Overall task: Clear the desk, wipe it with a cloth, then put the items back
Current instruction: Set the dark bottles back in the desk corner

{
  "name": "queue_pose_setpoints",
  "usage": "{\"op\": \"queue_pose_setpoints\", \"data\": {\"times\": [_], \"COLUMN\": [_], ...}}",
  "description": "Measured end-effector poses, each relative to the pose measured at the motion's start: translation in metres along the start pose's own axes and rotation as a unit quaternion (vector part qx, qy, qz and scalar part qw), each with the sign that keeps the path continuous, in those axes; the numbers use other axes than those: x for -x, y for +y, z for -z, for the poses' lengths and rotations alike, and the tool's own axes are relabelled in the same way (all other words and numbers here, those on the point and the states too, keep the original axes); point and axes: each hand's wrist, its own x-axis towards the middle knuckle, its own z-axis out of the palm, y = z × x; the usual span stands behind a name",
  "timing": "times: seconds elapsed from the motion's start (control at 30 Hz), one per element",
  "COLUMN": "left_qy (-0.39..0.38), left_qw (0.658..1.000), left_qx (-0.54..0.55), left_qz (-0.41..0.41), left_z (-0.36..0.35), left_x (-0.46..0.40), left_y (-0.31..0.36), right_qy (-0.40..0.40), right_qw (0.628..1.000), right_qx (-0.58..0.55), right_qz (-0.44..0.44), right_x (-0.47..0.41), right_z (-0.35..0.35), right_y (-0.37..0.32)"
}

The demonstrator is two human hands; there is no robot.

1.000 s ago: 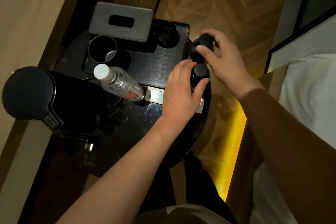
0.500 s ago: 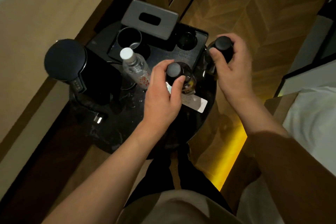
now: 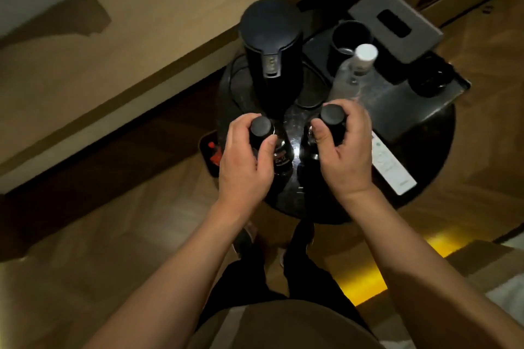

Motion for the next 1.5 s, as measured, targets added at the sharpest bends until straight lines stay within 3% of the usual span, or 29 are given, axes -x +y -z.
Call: {"op": "queue_pose_setpoints", "data": {"times": [0.37, 0.7, 0.93, 1.27, 1.5], "left_qy": [0.202, 0.356, 0.441, 0.562, 0.602], "left_qw": [0.974, 0.919, 0.867, 0.745, 0.683], "left_qx": [-0.012, -0.038, -0.045, -0.144, -0.158], "left_qz": [0.100, 0.165, 0.229, 0.329, 0.383], "left_z": [0.140, 0.290, 0.379, 0.457, 0.506], "left_x": [0.047, 0.131, 0.210, 0.328, 0.360], "left_y": [-0.094, -0.182, -0.228, -0.254, -0.279], "right_qy": [-0.188, -0.326, -0.433, -0.575, -0.627], "right_qw": [0.978, 0.929, 0.869, 0.753, 0.709], "right_qx": [-0.044, -0.094, -0.137, -0.173, -0.196], "right_qz": [0.084, 0.149, 0.197, 0.269, 0.258], "right_x": [0.025, 0.103, 0.184, 0.285, 0.333], "right_z": [-0.136, -0.258, -0.339, -0.404, -0.453], "right_y": [-0.108, -0.238, -0.320, -0.421, -0.471]}}
